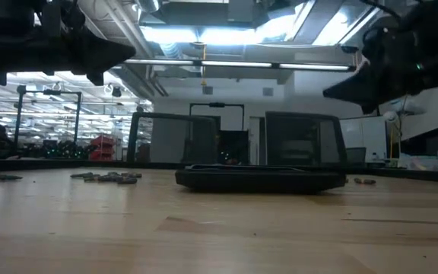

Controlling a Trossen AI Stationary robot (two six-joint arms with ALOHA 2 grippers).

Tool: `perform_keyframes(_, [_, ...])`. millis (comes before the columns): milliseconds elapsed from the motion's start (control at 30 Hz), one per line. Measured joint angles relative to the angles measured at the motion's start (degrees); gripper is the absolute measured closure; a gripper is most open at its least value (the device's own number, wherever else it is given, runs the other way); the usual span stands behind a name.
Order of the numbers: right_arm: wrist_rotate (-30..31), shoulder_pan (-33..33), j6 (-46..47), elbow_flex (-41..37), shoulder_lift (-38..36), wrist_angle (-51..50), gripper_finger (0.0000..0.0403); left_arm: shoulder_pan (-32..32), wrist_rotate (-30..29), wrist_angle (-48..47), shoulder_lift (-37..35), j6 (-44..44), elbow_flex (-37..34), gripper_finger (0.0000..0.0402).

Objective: Prefit tool cases
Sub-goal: Return to Home Position

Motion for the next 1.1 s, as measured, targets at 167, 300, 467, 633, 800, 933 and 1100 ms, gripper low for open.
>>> perform_keyframes(167, [0.0,0.0,-3.6,-3.2,0.0,2.1,0.0403,-0.6,0.1,-2.9,0.0,1.1,0.0,0.0401])
perform_keyframes(300, [0.3,0.0,-5.4,-3.7,0.0,0.9,0.0403,-1.0,-0.5,-6.1,0.0,2.4,0.0,0.0401])
perform_keyframes(467, [3.5,0.0,-8.0,-3.7,0.0,-8.4,0.0394,-1.0,-1.4,-16.6,0.0,2.3,0.0,0.0401])
perform_keyframes(633, [2.7,0.0,-7.9,-3.7,0.0,-14.2,0.0385,-1.0,-1.4,-28.5,0.0,2.3,0.0,0.0401])
perform_keyframes(800, [2.6,0.0,-7.9,-3.7,0.1,-17.7,0.0385,-1.0,-1.4,-40.4,0.0,2.3,0.0,0.0401])
perform_keyframes(933, [2.6,0.0,-7.9,-3.7,-0.3,-19.0,0.0385,-1.0,-1.4,-48.5,0.0,2.2,0.0,0.0401])
perform_keyframes(1100, [2.6,0.0,-7.9,-3.7,-7.4,-22.5,0.0385,-1.0,-1.4,-48.9,-2.5,1.9,0.0,0.0402])
